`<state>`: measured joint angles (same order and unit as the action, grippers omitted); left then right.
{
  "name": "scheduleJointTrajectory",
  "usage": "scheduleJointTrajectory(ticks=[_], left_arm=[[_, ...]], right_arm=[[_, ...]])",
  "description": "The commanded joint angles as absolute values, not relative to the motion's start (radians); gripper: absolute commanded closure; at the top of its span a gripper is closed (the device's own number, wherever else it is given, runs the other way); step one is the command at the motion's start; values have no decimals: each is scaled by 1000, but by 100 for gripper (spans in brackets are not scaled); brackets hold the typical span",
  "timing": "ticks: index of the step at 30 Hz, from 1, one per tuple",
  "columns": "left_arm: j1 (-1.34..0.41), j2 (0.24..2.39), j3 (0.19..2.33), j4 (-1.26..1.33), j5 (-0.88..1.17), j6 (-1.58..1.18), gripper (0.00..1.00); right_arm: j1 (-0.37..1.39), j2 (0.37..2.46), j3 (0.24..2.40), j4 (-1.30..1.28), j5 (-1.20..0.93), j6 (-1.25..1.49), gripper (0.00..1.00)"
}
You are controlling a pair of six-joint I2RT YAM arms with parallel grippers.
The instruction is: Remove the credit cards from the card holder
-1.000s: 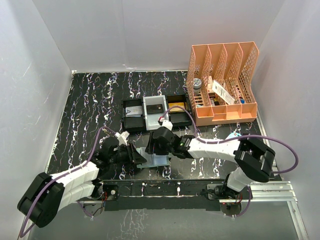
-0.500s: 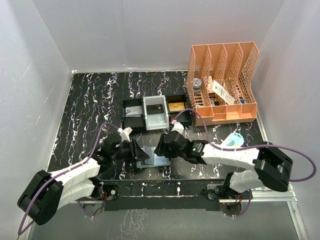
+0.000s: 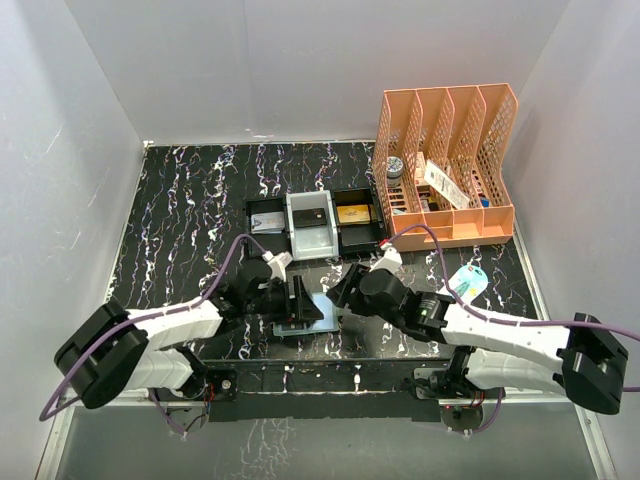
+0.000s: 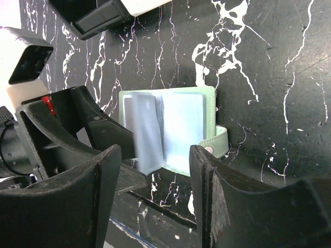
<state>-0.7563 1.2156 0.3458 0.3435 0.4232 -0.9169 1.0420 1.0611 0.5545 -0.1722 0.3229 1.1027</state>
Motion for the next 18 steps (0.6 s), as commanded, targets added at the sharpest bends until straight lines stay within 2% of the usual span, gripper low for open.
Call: scheduleJointTrajectory(ticks=[1,5,10,13,18], left_arm=[[-809,1257,415,361,377,-898,36],[-853,1254,455,317,326,-890,32],[-865,1167,456,193,206,-887,32],[-865,1084,428,101,88,-916,33],[-864,1010,399,26,25,-951,37]], right_arm=[[1034,1001,516,-116,368,1141,46],[1031,977,494,-112,371,1153,45],[1028,959,476,-59,343,1126,46],[1026,971,476,-8,282,1091,49],[1018,1027,501,43,188,1043,57]])
